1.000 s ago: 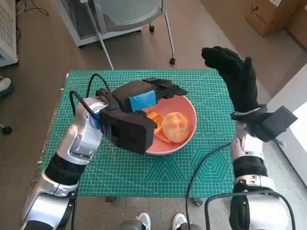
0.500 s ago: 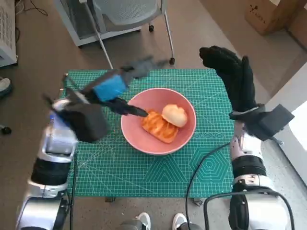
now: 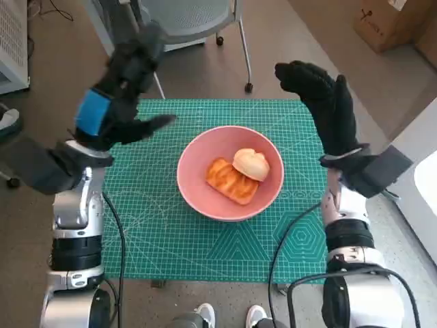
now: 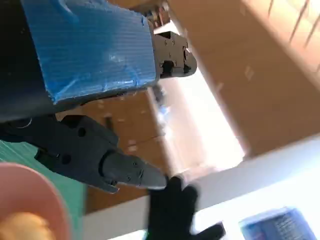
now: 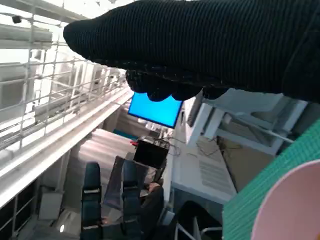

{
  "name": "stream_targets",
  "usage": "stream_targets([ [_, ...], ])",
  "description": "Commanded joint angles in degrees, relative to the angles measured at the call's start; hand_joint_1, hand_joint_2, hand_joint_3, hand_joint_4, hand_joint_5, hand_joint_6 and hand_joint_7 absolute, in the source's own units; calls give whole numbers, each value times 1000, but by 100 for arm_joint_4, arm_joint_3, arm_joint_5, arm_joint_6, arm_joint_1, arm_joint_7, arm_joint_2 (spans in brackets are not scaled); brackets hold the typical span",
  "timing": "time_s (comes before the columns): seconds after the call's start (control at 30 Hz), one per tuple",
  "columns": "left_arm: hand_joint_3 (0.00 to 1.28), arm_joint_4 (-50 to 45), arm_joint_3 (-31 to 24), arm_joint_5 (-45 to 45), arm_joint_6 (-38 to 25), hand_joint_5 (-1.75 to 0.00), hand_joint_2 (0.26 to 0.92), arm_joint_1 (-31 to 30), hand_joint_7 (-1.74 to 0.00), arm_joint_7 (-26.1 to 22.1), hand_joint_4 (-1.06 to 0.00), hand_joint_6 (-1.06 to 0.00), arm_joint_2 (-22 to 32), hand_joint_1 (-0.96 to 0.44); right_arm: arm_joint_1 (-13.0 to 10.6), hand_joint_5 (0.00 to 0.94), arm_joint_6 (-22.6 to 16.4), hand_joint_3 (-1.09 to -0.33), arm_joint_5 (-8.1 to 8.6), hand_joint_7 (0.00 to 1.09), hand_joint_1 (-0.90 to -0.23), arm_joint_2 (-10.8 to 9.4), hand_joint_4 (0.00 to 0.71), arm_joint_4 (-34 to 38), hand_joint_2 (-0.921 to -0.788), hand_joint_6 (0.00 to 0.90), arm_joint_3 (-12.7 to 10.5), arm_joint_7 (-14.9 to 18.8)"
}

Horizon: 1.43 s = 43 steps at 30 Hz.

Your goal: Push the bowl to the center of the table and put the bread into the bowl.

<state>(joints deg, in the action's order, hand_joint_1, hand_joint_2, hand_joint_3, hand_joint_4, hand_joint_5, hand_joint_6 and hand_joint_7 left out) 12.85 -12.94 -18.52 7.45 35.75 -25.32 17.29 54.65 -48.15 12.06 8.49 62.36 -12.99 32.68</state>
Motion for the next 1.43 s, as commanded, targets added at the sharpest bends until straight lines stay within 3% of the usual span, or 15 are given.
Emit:
stream_targets([
  [0.03,253,-219,-82,-120,-7,-20,921,-146,-481,83,-73,1,-51,-628,-99,0,48,-644,-24,3,-603,-33,192,-32,-921,322,27,-87],
  [0.5,252,-335,-95,-102,132,-24,921,-137,-548,312,-92,1,-166,-661,-171,1,107,-653,-24,2,-616,-44,193,-308,-921,321,65,-261],
  [1.07,254,-689,192,168,-21,-12,921,-144,-497,533,-80,1,-180,-587,-261,2,341,-651,7,2,-620,71,197,-708,-921,323,94,-324],
  [1.43,252,-994,367,85,-316,-15,901,-216,-526,616,-86,1,-306,-531,-302,0,510,-654,-61,2,-652,172,194,-870,-921,323,131,-407],
])
